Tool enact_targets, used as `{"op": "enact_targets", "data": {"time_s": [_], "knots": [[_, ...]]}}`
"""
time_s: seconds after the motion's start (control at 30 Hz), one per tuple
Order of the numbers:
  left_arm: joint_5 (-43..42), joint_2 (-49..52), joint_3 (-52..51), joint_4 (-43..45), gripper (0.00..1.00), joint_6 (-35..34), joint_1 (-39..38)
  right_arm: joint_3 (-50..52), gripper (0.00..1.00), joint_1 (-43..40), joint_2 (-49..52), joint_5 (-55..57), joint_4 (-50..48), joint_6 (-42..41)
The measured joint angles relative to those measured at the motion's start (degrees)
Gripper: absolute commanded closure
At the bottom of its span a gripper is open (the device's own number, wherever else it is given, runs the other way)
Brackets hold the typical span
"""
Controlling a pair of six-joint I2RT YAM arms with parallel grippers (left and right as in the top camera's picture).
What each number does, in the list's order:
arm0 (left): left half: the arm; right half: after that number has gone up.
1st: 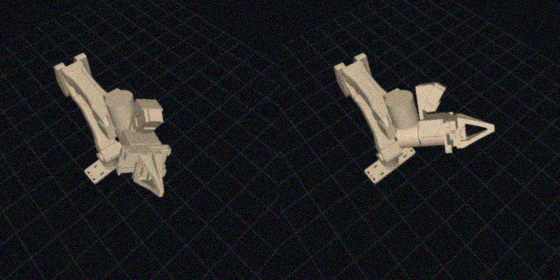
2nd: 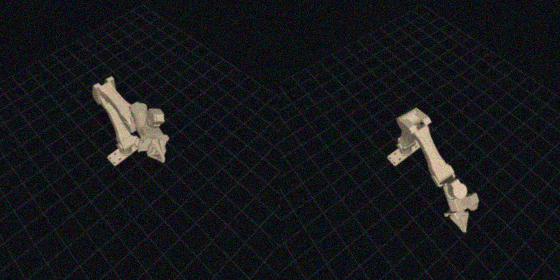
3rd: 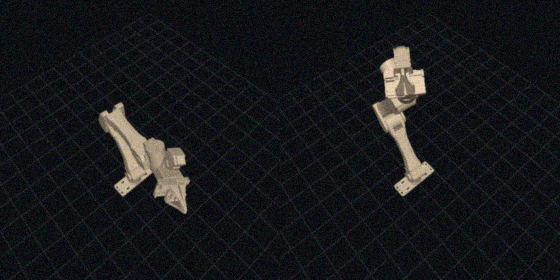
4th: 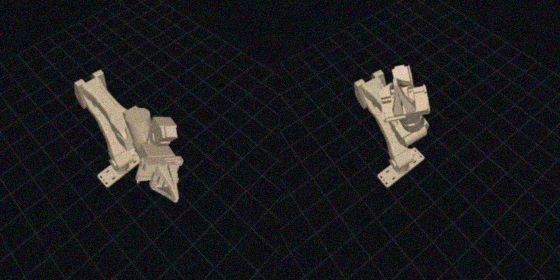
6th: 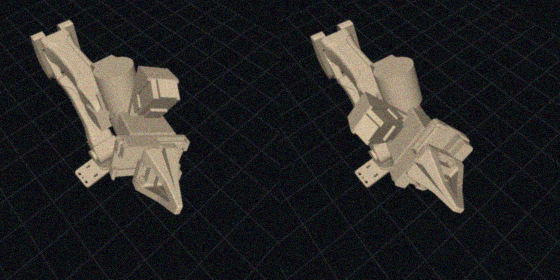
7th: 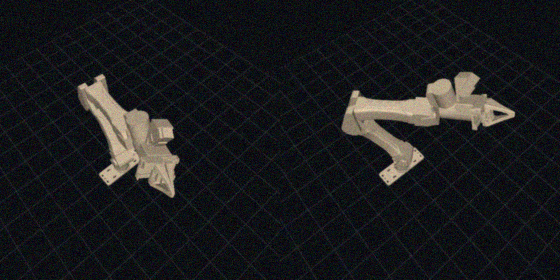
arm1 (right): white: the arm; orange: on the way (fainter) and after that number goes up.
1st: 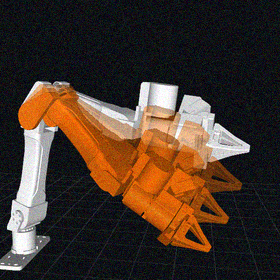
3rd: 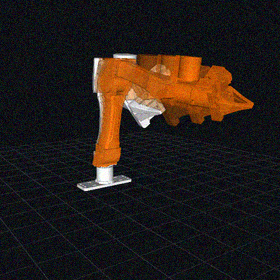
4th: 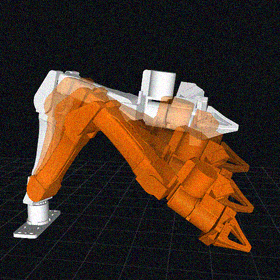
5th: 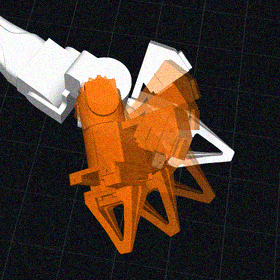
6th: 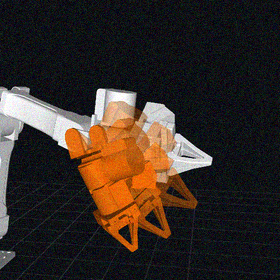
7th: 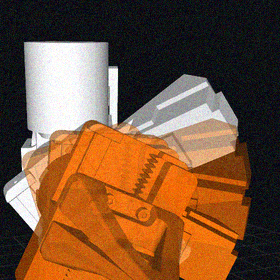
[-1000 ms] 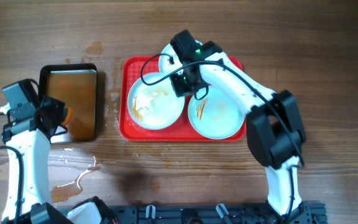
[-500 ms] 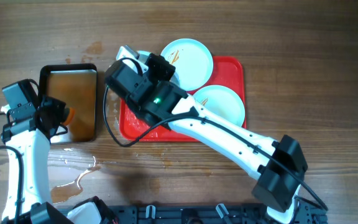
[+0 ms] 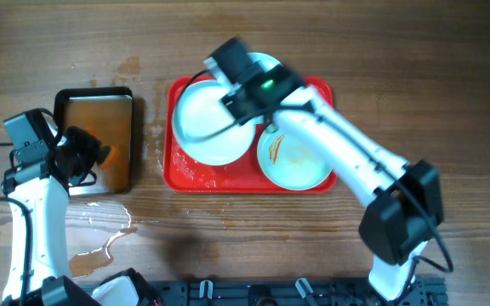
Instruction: Clean dirty plates on tray and stack at the side
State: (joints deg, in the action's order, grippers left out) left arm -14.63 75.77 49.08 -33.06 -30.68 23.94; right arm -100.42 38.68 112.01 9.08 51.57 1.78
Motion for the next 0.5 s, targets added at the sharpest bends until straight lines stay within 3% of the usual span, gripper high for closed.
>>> {"op": "enact_targets", "data": {"time_s": [0.07,0.23,0.37,0.5], "knots": [[-5.1,0.0,0.0,-0.2,0.96,2.2,-1.7,4.6,0.96,-9.2,-0.2,-12.0,-0.8,-1.8],[-11.9,0.0,0.0,0.0,0.96,5.2,-13.1,18.5,0.96,-10.9,-0.4,-21.4,-12.6,-7.2],[-8.5,0.0,0.0,0.7,0.96,4.0,-23.5,24.8,0.96,-9.2,-0.4,-23.4,-21.2,-13.2],[-4.9,1.4,0.0,2.4,0.96,1.6,-28.2,25.9,0.96,-8.5,-0.4,-22.5,-23.3,-17.4]]}}
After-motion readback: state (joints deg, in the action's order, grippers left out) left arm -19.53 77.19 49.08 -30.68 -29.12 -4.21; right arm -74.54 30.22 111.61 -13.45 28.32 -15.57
